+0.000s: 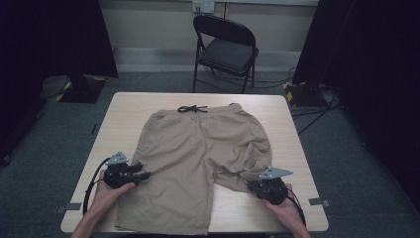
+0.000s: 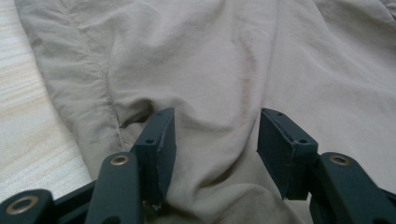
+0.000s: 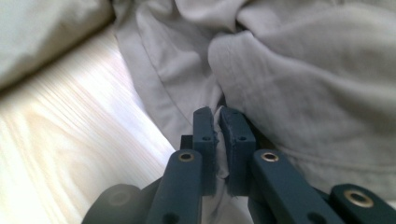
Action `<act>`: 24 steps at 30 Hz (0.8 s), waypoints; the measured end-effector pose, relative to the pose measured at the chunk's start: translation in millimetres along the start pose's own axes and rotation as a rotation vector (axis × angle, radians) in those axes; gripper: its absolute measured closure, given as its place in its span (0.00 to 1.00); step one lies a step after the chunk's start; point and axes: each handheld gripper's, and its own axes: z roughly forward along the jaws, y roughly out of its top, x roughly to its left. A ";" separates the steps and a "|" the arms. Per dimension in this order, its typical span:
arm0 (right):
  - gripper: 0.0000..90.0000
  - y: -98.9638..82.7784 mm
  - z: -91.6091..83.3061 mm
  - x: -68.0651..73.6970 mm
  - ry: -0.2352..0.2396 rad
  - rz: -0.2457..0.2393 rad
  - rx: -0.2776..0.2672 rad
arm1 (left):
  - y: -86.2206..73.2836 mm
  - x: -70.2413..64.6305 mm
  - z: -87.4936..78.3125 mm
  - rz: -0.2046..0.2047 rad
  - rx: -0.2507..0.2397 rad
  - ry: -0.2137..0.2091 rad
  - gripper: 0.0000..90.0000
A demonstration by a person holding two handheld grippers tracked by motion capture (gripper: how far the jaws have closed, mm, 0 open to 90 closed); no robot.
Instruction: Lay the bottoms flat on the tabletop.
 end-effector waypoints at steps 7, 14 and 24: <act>0.96 47.6 -19.5 9.4 0.088 0.042 -0.203 | 0.7 -1.9 1.5 0.002 -0.001 0.016 0.52; 0.96 111.7 -11.0 33.5 0.165 -0.009 -0.308 | 0.8 -1.4 1.4 -0.001 -0.001 0.016 0.52; 0.93 190.2 77.3 90.9 0.314 -0.079 -0.219 | 1.0 -0.6 1.2 0.001 0.002 0.007 0.51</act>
